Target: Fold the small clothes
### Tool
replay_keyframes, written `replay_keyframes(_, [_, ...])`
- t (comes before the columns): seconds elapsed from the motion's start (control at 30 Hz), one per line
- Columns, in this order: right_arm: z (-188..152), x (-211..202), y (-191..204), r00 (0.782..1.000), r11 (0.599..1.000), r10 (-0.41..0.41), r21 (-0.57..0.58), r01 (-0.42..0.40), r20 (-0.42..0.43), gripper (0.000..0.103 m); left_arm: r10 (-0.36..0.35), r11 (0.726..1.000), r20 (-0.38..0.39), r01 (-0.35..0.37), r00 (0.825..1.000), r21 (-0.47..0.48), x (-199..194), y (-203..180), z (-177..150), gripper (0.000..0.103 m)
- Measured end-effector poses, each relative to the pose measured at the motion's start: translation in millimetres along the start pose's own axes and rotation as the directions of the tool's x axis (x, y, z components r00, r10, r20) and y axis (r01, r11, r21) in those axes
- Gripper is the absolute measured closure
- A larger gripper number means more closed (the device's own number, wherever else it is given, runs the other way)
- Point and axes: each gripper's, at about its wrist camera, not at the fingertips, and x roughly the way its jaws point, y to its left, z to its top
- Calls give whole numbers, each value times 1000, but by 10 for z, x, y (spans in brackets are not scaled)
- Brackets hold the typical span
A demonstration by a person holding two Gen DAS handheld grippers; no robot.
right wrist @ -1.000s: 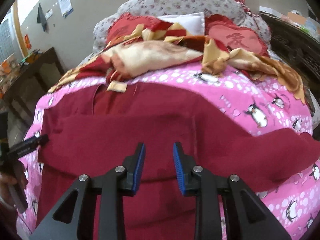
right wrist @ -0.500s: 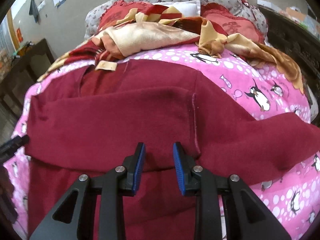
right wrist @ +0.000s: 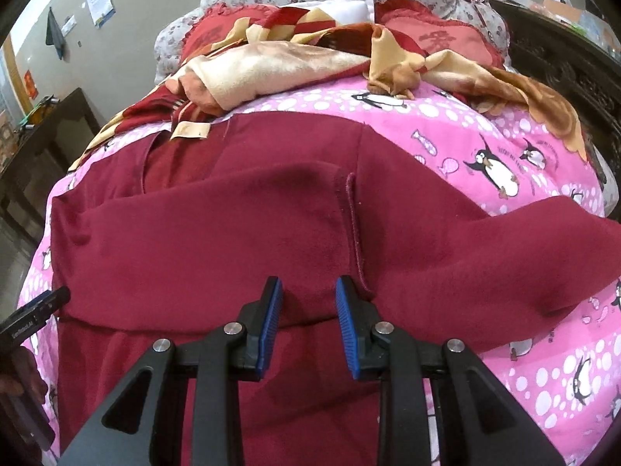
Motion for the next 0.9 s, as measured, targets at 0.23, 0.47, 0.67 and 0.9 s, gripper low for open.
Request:
replay_keyframes(0.23, [3,0,-25,1000,1000,20,0,-20,-14,49,21,1000,1,-21,1000,7,11,-24,2,12])
replay_keyframes(0.47, [-52,-243,-67,998,997,53,52,-55,22,48,11,1000,43,-11,999,0,-290,-106,-15,12])
replay_keyframes(0.67, [-115,-461,-290,993,987,92,129,-100,68,48,-41,999,80,39,996,33,-553,-294,-56,12])
replay_keyframes(0.9, [-241,-719,-1082,995,955,9,293,-38,102,42,-66,993,65,59,996,97,-573,-575,-139,12])
